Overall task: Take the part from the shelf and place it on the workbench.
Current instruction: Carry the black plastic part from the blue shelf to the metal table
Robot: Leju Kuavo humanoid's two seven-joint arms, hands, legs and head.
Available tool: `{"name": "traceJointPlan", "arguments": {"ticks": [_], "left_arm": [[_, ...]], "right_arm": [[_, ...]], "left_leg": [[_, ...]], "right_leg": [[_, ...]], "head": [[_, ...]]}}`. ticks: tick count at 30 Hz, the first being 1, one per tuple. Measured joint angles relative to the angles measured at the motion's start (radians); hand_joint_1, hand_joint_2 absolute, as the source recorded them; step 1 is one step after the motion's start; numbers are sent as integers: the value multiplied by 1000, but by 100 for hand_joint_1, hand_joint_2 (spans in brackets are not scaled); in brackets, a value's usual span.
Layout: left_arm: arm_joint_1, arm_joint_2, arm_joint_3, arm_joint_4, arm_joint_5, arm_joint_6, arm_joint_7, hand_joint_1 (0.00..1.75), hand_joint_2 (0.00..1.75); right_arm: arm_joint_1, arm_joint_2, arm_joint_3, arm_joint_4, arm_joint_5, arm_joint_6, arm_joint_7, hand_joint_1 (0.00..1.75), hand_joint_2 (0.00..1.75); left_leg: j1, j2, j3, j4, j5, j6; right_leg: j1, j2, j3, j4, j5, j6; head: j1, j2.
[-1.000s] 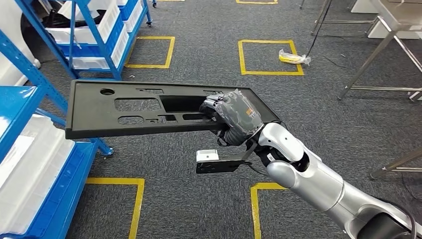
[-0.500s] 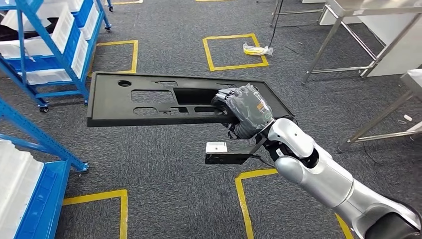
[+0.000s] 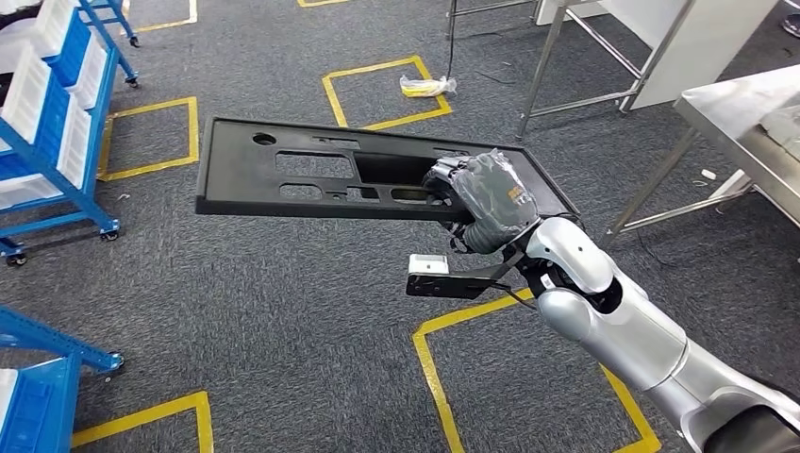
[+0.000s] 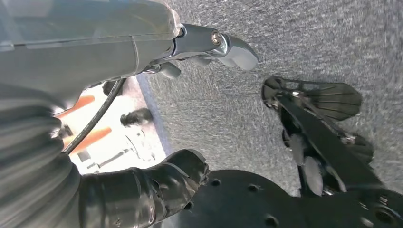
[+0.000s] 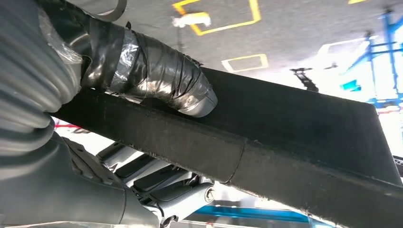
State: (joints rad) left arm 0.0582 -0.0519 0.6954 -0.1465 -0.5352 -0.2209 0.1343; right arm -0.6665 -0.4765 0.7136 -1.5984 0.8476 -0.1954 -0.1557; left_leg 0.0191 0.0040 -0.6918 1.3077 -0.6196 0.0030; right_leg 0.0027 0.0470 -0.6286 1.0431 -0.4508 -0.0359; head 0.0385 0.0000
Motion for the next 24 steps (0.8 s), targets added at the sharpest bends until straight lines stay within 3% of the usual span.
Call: {"name": "traceJointPlan", "arguments": {"ticks": [1,3,4,6,8,10,12,14,15,17,18,20,21,23,24], "left_arm": [[1,0,0,0,-2,0,0,0,175],[1,1,0,0,-3,0,-1,0,175],[1,1,0,0,-3,0,-1,0,175],[1,2,-1,0,-3,-1,-3,0,175],[-2,3,-1,0,-4,-2,-6,0,175],[-2,2,0,0,-4,-3,-11,0,175],[0,2,0,0,-3,-3,-13,0,175],[0,2,0,0,-3,-3,-13,0,175],[0,2,0,0,-3,-3,-13,0,175],[0,0,0,0,-3,-3,-14,0,175],[0,0,0,0,-2,-3,-14,0,175],[0,0,0,0,0,-3,-16,0,175],[0,0,0,0,1,-3,-16,0,175],[-4,-1,-1,0,2,-3,-18,0,175],[-5,-2,-1,0,2,-4,-18,0,175]], "right_arm": [[0,0,0,0,0,1,0,175,175],[-2,2,-1,0,0,2,0,175,175],[-3,3,-1,0,0,4,0,175,175],[-3,5,-1,1,0,6,0,175,175],[-3,5,-2,1,2,9,0,175,175],[-6,5,-3,1,4,12,0,175,175],[-9,6,-4,1,5,14,0,175,175],[-8,7,-4,2,6,16,0,175,175],[-7,7,-4,2,7,16,0,175,175],[-7,7,-4,3,8,16,0,175,175],[-8,7,-4,3,9,16,0,175,175],[-10,8,-4,4,10,17,0,175,175],[-11,9,-4,4,11,17,0,175,175],[-12,10,-4,5,12,17,0,175,175],[-13,10,-5,5,12,17,0,175,175]], "left_leg": [[-2,-5,13,-42,36,7],[-6,-44,67,-180,113,21],[-7,-63,89,-232,131,24],[-9,-79,107,-269,135,25],[-9,-55,117,-287,141,30],[-5,-27,131,-311,150,39],[-4,-3,138,-322,152,43],[-3,22,140,-321,147,41],[-2,34,143,-320,144,39],[0,57,153,-319,133,30],[-1,67,159,-318,127,24],[-5,85,168,-315,115,11],[-8,96,171,-315,111,5],[-7,116,180,-315,100,-7],[-4,105,180,-306,90,-12]], "right_leg": [[2,14,1,2,-1,-1],[4,41,0,7,-3,0],[3,52,-3,9,-2,2],[-2,75,-10,8,2,11],[-6,87,-13,3,5,23],[-2,45,-31,40,-20,32],[-2,-16,-87,153,-77,39],[-12,-38,-142,256,-108,47],[-17,-43,-146,260,-97,51],[-24,-63,-94,157,-31,58],[-21,-88,-57,89,-5,60],[-11,-126,-10,2,14,53],[-6,-130,-6,-7,6,47],[-5,-106,-4,-9,1,30],[-6,-93,0,-11,-1,23]], "head": [[0,0],[0,0],[0,0],[0,0],[0,0],[2,0],[3,0],[3,0],[3,0],[3,0],[4,0],[3,0],[3,0],[3,0],[3,0]]}}
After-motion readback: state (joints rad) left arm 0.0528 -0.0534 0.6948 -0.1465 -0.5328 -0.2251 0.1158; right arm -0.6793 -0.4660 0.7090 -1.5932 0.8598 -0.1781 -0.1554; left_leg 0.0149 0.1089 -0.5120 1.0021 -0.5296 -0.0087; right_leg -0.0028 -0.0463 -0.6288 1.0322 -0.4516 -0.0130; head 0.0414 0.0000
